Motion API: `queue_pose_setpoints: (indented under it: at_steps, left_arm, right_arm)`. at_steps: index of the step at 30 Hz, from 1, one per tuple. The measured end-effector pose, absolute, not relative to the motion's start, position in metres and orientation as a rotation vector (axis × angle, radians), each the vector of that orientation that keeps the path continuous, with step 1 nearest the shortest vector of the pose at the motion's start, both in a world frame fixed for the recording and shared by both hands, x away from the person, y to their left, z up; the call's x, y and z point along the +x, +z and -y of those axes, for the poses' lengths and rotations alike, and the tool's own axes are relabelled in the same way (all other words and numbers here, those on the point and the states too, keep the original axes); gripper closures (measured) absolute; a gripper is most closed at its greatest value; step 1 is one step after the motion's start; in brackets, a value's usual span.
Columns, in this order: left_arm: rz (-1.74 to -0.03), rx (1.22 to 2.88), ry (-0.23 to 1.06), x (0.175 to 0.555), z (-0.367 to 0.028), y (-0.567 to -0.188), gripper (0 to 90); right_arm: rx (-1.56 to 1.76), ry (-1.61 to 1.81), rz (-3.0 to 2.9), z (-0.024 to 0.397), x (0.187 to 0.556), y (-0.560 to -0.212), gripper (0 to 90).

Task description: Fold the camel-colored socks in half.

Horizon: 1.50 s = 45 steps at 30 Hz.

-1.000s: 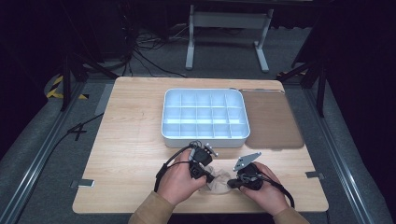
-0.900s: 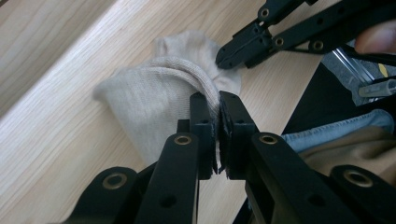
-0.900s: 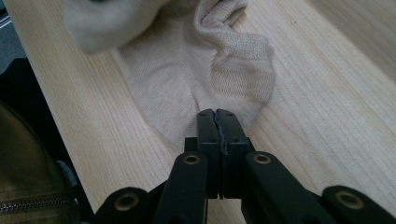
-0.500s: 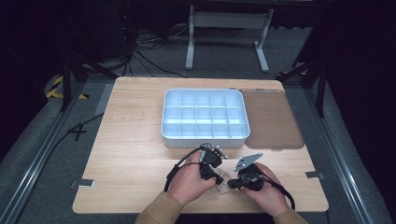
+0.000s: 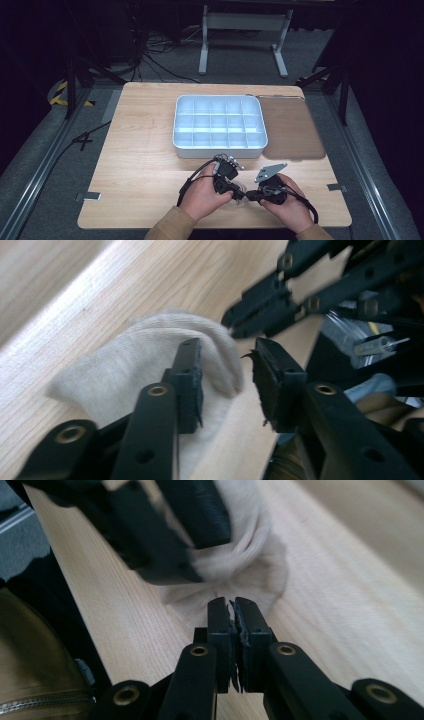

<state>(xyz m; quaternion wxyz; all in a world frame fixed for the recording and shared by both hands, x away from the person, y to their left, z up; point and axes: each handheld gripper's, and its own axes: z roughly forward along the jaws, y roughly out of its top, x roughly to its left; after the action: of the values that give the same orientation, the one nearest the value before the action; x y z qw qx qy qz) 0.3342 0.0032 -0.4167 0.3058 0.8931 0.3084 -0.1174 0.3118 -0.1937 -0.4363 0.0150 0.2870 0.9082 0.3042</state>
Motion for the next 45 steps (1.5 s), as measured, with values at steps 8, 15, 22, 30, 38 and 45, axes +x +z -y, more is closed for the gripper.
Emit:
queue_pose_setpoints:
  at_steps: [8,15,22,30,38,45]
  left_arm:
    - [-0.907,2.371,-0.087,0.329,-0.039,-0.396,67.0]
    - [-0.912,2.435,-0.132,0.325,-0.046,-0.411,72.2]
    - [-0.850,2.541,-0.187,0.321,-0.028,-0.431,77.0]
    - [-0.835,2.579,-0.248,0.322,-0.019,-0.438,79.7]
    - [-0.787,2.514,-0.245,0.322,-0.016,-0.430,79.4]
    - [-0.802,2.336,0.007,0.325,-0.013,-0.422,80.2]
  right_arm:
    - [0.838,1.088,-2.738,0.189,0.306,-0.407,89.4]
    - [0.749,1.070,-2.777,0.157,0.306,-0.419,89.5]
    - [0.802,1.027,-2.783,0.158,0.311,-0.432,88.9]
    - [0.874,0.948,-2.789,0.170,0.313,-0.444,85.3]
    - [0.843,0.935,-2.799,0.176,0.316,-0.452,85.6]
    - [0.832,0.943,-2.795,0.176,0.316,-0.453,85.8]
